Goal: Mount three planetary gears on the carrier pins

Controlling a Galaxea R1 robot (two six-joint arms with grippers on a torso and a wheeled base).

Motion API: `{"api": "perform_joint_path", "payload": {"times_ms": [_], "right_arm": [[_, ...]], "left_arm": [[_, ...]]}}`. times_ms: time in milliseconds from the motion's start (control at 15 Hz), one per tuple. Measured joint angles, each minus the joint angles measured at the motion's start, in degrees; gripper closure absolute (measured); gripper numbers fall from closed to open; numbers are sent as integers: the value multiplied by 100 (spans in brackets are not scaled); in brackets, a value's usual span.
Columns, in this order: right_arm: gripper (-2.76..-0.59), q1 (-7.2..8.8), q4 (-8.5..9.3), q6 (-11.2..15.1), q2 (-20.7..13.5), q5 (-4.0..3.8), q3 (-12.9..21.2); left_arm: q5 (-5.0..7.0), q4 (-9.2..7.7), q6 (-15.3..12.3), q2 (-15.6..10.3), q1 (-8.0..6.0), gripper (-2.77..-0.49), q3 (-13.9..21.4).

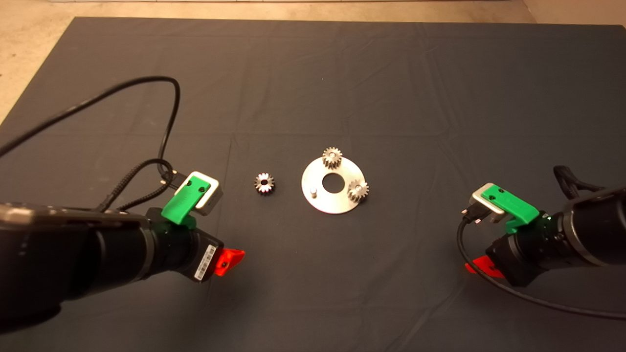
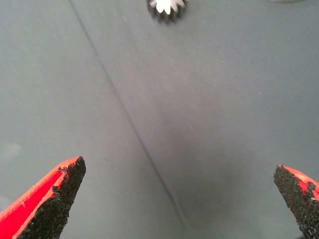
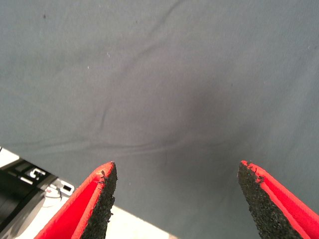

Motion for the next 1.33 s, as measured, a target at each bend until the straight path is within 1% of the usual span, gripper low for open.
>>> {"api": "perform_joint_path", "payload": {"times_ms": [67, 133, 200, 333, 400, 533, 667, 800, 1200, 1333], "right_arm": [[-178, 0, 2, 0, 0, 2, 0], [-178, 0, 6, 0, -21, 2, 5], [-178, 0, 7, -1, -30, 2, 5], [-178, 0, 9, -1, -30, 5, 5], [-178, 0, 9, -1, -39, 7, 7], [-178, 0, 10, -1, -52, 6, 9], [-178, -2, 13, -1, -59, 2, 11], [-178, -8, 13, -1, -59, 7, 11], [-178, -32, 13, -3, -61, 7, 20], [-178, -32, 13, -4, -59, 4, 20]], "left_arm": [[-2, 132, 39, -12, 46, -275, -41], [-2, 301, 114, -14, 126, -275, -101], [-5, 482, 169, -12, 225, -275, -175], [0, 735, 352, -6, 443, -275, -383], [0, 798, 433, 21, 527, -275, -486], [-4, 926, 526, 71, 628, -275, -642], [-2, 1040, 592, 165, 684, -275, -827], [-3, 1143, 619, 275, 711, -275, -988], [-5, 1410, 721, 694, 744, -275, -1433], [-4, 1422, 725, 816, 758, -275, -1565]]}}
